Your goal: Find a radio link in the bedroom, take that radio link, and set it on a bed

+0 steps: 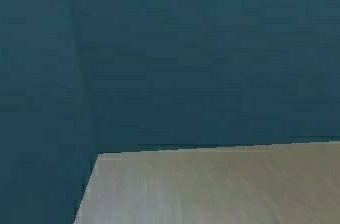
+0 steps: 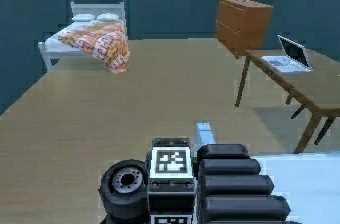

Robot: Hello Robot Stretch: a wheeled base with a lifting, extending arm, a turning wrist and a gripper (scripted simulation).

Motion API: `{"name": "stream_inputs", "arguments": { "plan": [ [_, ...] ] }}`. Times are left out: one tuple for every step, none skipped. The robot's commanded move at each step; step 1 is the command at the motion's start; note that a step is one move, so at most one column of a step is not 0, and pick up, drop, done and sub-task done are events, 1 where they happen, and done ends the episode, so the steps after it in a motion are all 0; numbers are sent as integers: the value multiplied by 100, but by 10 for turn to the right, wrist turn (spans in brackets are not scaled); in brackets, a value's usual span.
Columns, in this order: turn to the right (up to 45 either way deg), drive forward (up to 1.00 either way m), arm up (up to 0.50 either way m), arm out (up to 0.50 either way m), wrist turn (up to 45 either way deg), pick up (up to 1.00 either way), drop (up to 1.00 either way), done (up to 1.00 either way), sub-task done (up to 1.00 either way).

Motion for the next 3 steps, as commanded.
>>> {"name": "stream_inputs", "arguments": {
  "plan": [
    [0,30,0,0,0,0,0,0,0],
    [450,0,0,0,0,0,0,0,0],
    [390,0,0,0,0,0,0,0,0]
  ]
}}
